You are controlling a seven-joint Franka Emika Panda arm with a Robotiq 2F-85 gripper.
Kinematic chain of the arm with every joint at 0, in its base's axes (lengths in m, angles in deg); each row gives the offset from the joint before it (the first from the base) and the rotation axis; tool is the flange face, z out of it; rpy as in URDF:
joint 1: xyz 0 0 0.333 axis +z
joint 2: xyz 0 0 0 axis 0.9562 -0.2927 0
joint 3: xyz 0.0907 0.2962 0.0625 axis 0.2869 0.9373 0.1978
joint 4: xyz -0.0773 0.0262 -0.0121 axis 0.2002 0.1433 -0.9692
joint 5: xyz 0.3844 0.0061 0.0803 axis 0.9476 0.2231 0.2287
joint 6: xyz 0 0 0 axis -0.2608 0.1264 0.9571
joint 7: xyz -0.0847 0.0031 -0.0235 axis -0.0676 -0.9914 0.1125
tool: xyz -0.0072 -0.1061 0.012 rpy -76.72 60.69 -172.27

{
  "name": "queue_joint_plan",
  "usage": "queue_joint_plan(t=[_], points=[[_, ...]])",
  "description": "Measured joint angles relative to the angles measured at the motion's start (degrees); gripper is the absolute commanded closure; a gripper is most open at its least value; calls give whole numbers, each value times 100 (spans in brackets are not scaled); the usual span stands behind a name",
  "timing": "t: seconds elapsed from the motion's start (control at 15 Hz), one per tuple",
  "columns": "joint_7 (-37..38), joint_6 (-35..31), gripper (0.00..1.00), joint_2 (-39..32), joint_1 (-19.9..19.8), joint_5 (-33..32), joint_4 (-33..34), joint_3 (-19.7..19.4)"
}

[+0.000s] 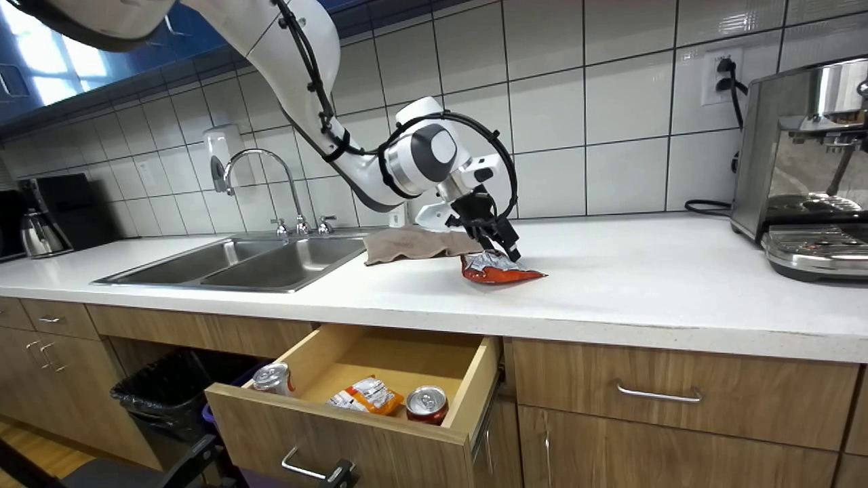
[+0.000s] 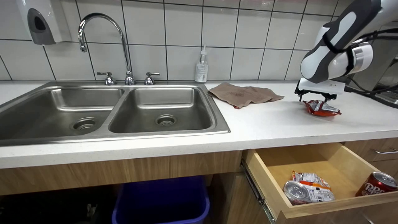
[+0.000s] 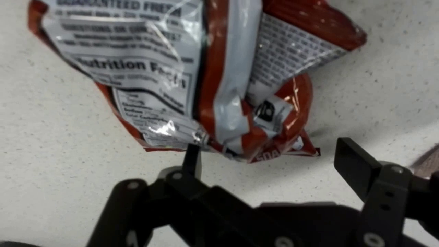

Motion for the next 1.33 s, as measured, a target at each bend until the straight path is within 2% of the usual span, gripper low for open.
queue_joint_plan(t=[0.4,1.33], points=[[101,-96,0,353,346,-171,-620,-1],[341,-803,0,1396,1111,-628,-2293,-42]])
